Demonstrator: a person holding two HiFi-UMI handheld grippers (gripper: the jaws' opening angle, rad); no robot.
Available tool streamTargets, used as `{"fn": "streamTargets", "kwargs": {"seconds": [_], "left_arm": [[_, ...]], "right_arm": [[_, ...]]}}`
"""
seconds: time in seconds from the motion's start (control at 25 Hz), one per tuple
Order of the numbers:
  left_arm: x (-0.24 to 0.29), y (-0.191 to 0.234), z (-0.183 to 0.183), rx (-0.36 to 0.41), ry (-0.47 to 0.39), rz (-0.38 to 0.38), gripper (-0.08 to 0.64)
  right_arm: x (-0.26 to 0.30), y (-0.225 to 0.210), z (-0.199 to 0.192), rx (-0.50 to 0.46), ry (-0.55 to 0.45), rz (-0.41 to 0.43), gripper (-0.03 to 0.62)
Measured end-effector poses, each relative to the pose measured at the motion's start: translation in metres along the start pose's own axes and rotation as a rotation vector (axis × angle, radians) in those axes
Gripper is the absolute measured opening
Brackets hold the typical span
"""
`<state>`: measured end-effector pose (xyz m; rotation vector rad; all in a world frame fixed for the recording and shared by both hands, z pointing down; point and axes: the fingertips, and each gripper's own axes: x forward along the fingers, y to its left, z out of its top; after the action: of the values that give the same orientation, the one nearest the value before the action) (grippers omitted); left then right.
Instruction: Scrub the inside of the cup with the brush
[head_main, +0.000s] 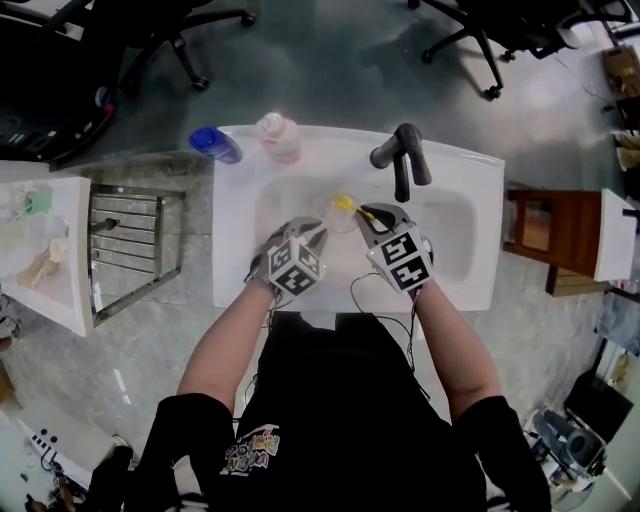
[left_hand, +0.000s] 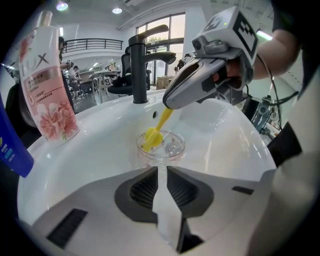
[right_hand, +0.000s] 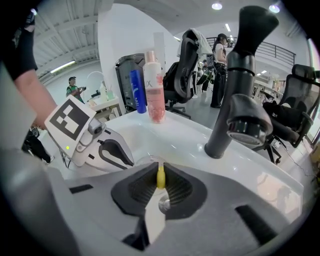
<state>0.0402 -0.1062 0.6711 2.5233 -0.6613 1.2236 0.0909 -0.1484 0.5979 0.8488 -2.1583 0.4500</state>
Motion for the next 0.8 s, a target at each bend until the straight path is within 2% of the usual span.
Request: {"fn": "streamTargets", "kwargs": {"seconds": [0.32,0.8], "left_arm": [[-0.003,0.003,0.002,-0.007,-0.014,0.010,0.051],[-0.005,0.005,0.003,-0.012,-0.022,0.019,0.052]], "right_arm": [[-0.003,-0.006,-0.009,-0.020,0.048,-0.019,0.038],[-0.011,0.005,-0.024,-0.057,0.133,0.020,0.037]]}}
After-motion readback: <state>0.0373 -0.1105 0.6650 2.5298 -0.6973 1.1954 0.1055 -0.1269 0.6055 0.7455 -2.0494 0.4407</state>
